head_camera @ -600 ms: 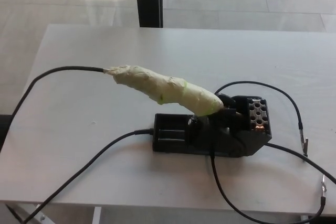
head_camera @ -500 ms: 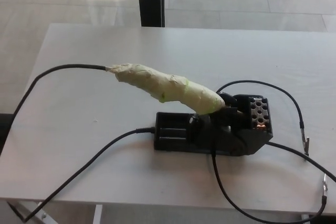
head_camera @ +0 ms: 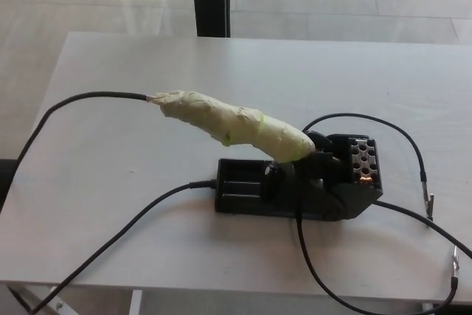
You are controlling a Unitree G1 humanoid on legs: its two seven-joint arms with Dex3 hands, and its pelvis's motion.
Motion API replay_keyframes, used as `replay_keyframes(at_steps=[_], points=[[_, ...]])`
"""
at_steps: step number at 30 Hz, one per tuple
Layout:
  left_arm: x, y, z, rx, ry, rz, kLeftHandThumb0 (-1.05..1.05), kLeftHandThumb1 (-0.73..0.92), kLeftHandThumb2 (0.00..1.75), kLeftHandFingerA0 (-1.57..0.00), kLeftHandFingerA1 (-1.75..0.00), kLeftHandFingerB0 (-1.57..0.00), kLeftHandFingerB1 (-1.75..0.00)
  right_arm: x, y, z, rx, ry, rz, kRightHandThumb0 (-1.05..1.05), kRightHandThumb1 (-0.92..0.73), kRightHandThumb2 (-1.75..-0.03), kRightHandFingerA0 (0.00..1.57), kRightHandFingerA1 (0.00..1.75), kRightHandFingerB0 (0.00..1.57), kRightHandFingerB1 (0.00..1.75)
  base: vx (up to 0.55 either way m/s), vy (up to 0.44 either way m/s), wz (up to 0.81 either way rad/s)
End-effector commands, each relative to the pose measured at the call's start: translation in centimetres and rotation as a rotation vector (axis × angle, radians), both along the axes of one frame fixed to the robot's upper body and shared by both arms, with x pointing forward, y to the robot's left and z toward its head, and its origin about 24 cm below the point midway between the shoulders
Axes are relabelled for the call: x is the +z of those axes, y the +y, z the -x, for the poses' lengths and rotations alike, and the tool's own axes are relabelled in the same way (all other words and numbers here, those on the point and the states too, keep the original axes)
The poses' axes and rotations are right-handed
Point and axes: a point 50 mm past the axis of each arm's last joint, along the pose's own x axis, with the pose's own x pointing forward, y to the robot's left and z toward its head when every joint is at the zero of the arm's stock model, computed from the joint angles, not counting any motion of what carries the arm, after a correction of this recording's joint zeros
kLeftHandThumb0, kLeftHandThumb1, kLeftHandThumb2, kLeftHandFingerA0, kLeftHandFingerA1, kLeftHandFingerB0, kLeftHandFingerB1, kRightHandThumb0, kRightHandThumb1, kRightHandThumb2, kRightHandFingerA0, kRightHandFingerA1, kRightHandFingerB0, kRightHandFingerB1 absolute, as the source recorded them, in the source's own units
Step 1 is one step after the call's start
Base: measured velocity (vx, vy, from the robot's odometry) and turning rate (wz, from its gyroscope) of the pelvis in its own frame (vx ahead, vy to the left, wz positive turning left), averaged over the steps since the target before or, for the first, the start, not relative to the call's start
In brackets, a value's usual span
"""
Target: Use the left hand of the robot to grab the soldering gun kept on the middle of the table and pull it out of its base and keep it on the left side of the base
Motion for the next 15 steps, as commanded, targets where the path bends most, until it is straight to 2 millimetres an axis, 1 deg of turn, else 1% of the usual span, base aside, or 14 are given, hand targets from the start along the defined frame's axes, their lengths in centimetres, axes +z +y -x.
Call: replay_keyframes(at_steps=[1, 2, 3, 5, 6, 7, 8, 9, 10, 11, 12, 13, 14, 15], points=[[16.7, -3.7, -2.9, -0.096, -0.186, -0.581, -0.94, 0.70, 0.63, -0.44, -1.07, -0.39, -0.82, 3.6, -2.1, -1.1, -0.018, -0.149, 0.102, -1.05, -0.81, -0.71, 0.34, 1.70, 0.09, 1.68, 0.00, 0.000, 0.00], [16.8, -3.7, -2.9, -0.095, -0.185, -0.581, -0.94, 0.70, 0.63, -0.44, -1.07, -0.39, -0.82, 3.6, -2.1, -1.1, -0.018, -0.149, 0.102, -1.05, -0.81, -0.71, 0.34, 1.70, 0.09, 1.68, 0.00, 0.000, 0.00], [18.5, -6.7, -4.0, -0.209, -0.208, -0.700, -0.76, 0.67, 0.60, -0.52, -0.76, -0.45, -0.51, 3.7, -2.2, -1.2, -0.050, -0.161, 0.103, -1.05, -0.81, -0.70, 0.27, 1.68, 0.09, 1.69, 0.00, 0.000, 0.00], [18.2, -6.8, -4.2, -0.214, -0.200, -0.697, -0.76, 0.67, 0.60, -0.52, -0.76, -0.45, -0.51, 3.7, -2.3, -0.7, -0.054, -0.153, 0.105, -1.05, -0.81, -0.70, 0.27, 1.68, 0.09, 1.69, 0.00, 0.000, 0.00], [19.2, -10.1, -4.9, -0.344, -0.243, -0.739, -0.53, 0.62, 0.57, -0.50, -0.54, -0.46, -0.46, 3.5, -2.1, -0.2, -0.045, -0.174, 0.090, -1.05, -0.78, -0.71, 0.36, 1.68, 0.10, 1.68, 0.00, 0.000, 0.00], [19.4, -10.9, -5.0, -0.374, -0.253, -0.746, -0.51, 0.61, 0.57, -0.47, -0.53, -0.43, -0.45, 3.5, -2.0, -0.1, -0.034, -0.177, 0.089, -1.05, -0.78, -0.71, 0.36, 1.67, 0.12, 1.67, 0.00, 0.000, 0.00], [19.5, -11.5, -5.2, -0.396, -0.258, -0.750, -0.51, 0.61, 0.57, -0.47, -0.53, -0.43, -0.45, 3.4, -1.9, 0.1, -0.018, -0.176, 0.090, -1.05, -0.78, -0.71, 0.36, 1.67, 0.12, 1.67, 0.00, 0.000, 0.00], [19.5, -11.9, -5.3, -0.412, -0.251, -0.755, -0.55, 0.47, 0.90, -0.39, -0.61, -0.31, -0.54, 3.3, -1.8, 0.1, -0.014, -0.180, 0.088, -1.05, -0.78, -0.71, 0.43, 1.70, 0.15, 1.66, 0.00, 0.000, 0.00], [19.3, -12.9, -5.7, -0.462, -0.254, -0.771, -0.57, 0.63, 0.59, -0.43, -0.56, -0.43, -0.48, 3.4, -1.8, 0.4, -0.005, -0.191, 0.084, -1.05, -0.78, -0.71, 0.40, 1.73, 0.12, 1.71, 0.00, 0.000, 0.00], [18.7, -15.0, -6.5, -0.557, -0.248, -0.795, -0.64, 0.51, 0.92, -0.38, -0.60, -0.31, -0.52, 3.8, -1.8, 0.5, 0.010, -0.212, 0.110, -1.05, -0.85, -0.65, 0.29, 1.74, 0.10, 1.69, 0.00, 0.000, 0.00], [18.4, -16.0, -6.8, -0.594, -0.232, -0.813, -0.61, 0.62, 0.58, -0.47, -0.48, -0.43, -0.41, 4.1, -1.8, 0.3, 0.012, -0.221, 0.125, -1.05, -0.81, -0.70, 0.32, 1.75, 0.09, 1.75, 0.00, 0.000, 0.00], [18.2, -16.6, -7.1, -0.614, -0.224, -0.830, -0.61, 0.62, 0.58, -0.47, -0.48, -0.43, -0.41, 4.2, -1.8, 0.2, 0.009, -0.226, 0.129, -1.05, -0.81, -0.70, 0.32, 1.75, 0.09, 1.75, 0.00, 0.000, 0.00], [17.7, -17.5, -7.4, -0.646, -0.180, -0.838, -0.69, 0.53, 0.92, -0.41, -0.57, -0.28, -0.48, 4.4, -1.8, -0.1, 0.014, -0.252, 0.117, -1.05, -0.81, -0.67, 0.31, 1.75, 0.07, 1.75, 0.00, 0.000, 0.00], [17.3, -18.2, -7.6, -0.684, -0.178, -0.846, -0.72, 0.53, 0.89, -0.37, -0.55, -0.29, -0.48, 4.5, -1.8, -0.2, 0.020, -0.253, 0.127, -1.05, -0.80, -0.70, 0.35, 1.75, 0.10, 1.75, 0.00, 0.000, 0.00]])
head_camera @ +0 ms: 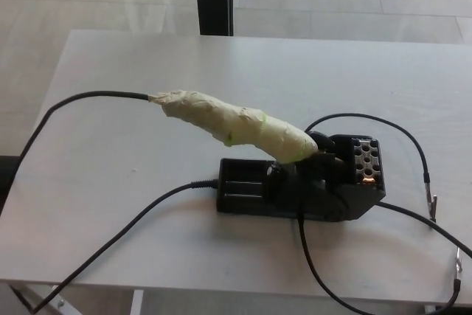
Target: Use the left hand of the robot to grab the soldering gun kept on the middle of the table and pull it out of its base and keep it on the left side of the base
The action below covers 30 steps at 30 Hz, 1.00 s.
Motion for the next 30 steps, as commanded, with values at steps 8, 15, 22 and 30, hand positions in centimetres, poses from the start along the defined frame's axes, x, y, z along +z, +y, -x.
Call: replay_keyframes(at_steps=[8, 15, 22, 30], points=[[-5.9, -15.3, -3.2, -0.508, 0.344, -0.499, -0.77, 0.60, 0.65, -0.40, -0.50, -0.37, -0.40, 3.2, -1.1, -1.4, 0.080, -0.188, 0.071, -1.05, -0.19, -1.08, 0.73, 1.29, 0.14, 1.03, 0.00, 0.000, 0.00], [-9.9, -19.3, -3.6, -0.642, 0.482, -0.556, -0.67, 0.51, 0.95, -0.40, -0.63, -0.24, -0.50, 3.9, -1.2, -1.9, 0.120, -0.188, 0.095, -1.05, -0.22, -1.11, 1.04, 1.45, 0.31, 1.13, 0.00, 0.000, 0.00], [-12.0, -21.6, -4.7, -0.684, 0.522, -0.554, -0.72, 0.53, 0.94, -0.37, -0.61, -0.27, -0.52, 3.9, -1.2, -2.1, 0.140, -0.174, 0.104, -1.05, -0.66, -0.78, 0.55, 1.50, 0.29, 1.62, 0.00, 0.000, 0.00], [-12.4, -23.3, -5.7, -0.687, 0.498, -0.589, -0.70, 0.68, 0.61, -0.45, -0.60, -0.37, -0.44, 4.3, -1.0, -2.4, 0.172, -0.172, 0.109, -1.05, -0.61, -0.82, 0.68, 1.44, 0.36, 1.60, 0.00, 0.000, 0.00]])
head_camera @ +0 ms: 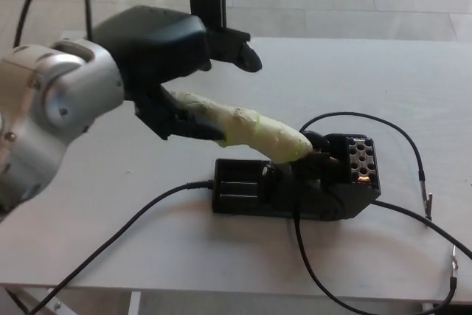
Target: Use the left hand of the robot to grab the soldering gun kept on the middle of the table and pull it out of its base and keep it on the left side of the base
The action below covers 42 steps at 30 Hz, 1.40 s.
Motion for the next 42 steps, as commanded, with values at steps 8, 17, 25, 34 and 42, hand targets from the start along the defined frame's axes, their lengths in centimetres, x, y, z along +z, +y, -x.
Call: replay_keyframes(at_steps=[8, 17, 25, 34, 42], points=[[-1.0, -2.7, 0.0, -0.057, -0.032, -0.265, -0.74, 0.68, 0.63, -0.36, -0.55, -0.32, -0.42, 2.3, -0.5, -1.4, 0.102, -0.045, 0.071, -1.05, -0.61, -0.81, 0.68, 1.40, 0.35, 1.57, 0.00, 0.000, 0.00], [-2.3, -2.8, 0.5, -0.049, 0.026, -0.354, -0.75, 0.72, 0.64, -0.34, -0.51, -0.30, -0.40, 2.5, -0.6, -1.6, 0.114, -0.047, 0.069, -1.05, -0.59, -0.81, 0.70, 1.37, 0.35, 1.56, 0.00, 0.000, 0.00], [-3.5, -2.6, 0.8, -0.035, 0.066, -0.365, -0.69, 0.75, 0.62, -0.38, -0.53, -0.28, -0.40, 2.5, -0.6, -1.9, 0.122, -0.054, 0.064, -1.05, -0.58, -0.81, 0.66, 1.40, 0.35, 1.55, 0.00, 0.000, 0.00], [-5.3, -2.4, 1.3, -0.022, 0.077, -0.163, -0.73, 0.66, 1.02, -0.64, -0.69, -0.34, -0.56, 2.7, -0.7, -2.0, 0.122, -0.056, 0.090, -1.05, -0.61, -0.80, 0.78, 1.35, 0.41, 1.52, 0.00, 0.000, 0.00], [-5.8, -2.6, 1.3, -0.025, 0.061, -0.068, -0.78, 0.70, 1.07, -0.72, -0.72, -0.37, -0.57, 2.8, -0.9, -1.8, 0.107, -0.079, 0.082, -1.05, -0.62, -0.77, 0.83, 1.32, 0.46, 1.46, 0.00, 0.000, 0.00]])
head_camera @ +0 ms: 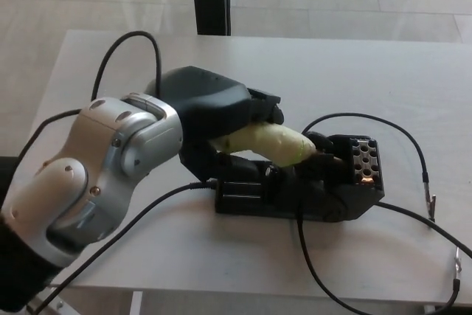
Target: Use the left hand of the robot to grab the soldering gun kept on the middle of the table and pull it out of its base and keep it on the left side of the base
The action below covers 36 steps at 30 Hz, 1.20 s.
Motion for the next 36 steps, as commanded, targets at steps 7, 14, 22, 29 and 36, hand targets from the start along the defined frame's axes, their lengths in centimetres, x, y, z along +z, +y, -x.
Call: replay_keyframes(at_steps=[7, 14, 22, 29, 36], points=[[-2.3, -0.6, 1.0, -0.023, 0.018, 0.242, -0.30, 0.73, 0.65, -0.99, -1.48, -0.41, -0.50, 1.0, -0.4, -0.3, 0.003, -0.046, 0.049, -1.05, -0.65, -0.77, 0.97, 1.19, 0.64, 1.29, 0.00, 0.000, 0.00], [-3.0, -0.7, 1.3, -0.044, -0.021, 0.095, -0.08, 0.64, 0.84, -0.84, -1.21, -0.71, -0.59, 1.0, -0.4, -0.6, -0.008, -0.065, 0.039, -1.05, -0.63, -0.77, 1.04, 1.11, 0.74, 1.21, 0.00, 0.000, 0.00], [-4.9, 0.7, 1.7, -0.104, -0.159, -0.200, -0.20, 0.54, 0.57, -0.89, -1.63, -0.80, -0.68, 1.7, -0.3, -1.3, 0.027, -0.072, 0.068, -1.05, -0.65, -0.80, 1.07, 1.12, 0.71, 1.25, 0.00, 0.000, 0.00], [-5.3, 1.8, 1.7, -0.089, -0.186, -0.201, -0.16, 0.58, 0.60, -0.86, -1.71, -0.78, -0.82, 1.6, -0.5, -1.5, 0.007, -0.082, 0.055, -1.05, -0.64, -0.73, 1.09, 1.07, 0.71, 1.22, 0.00, 0.000, 0.00], [-5.1, 2.1, 1.3, -0.085, -0.261, -0.152, -0.15, 0.62, 0.70, -0.90, -1.71, -0.82, -0.86, 2.0, -0.5, -2.1, 0.002, -0.100, 0.075, -1.05, -0.63, -0.86, 1.17, 1.04, 0.74, 1.23, 0.00, 0.000, 0.00]])
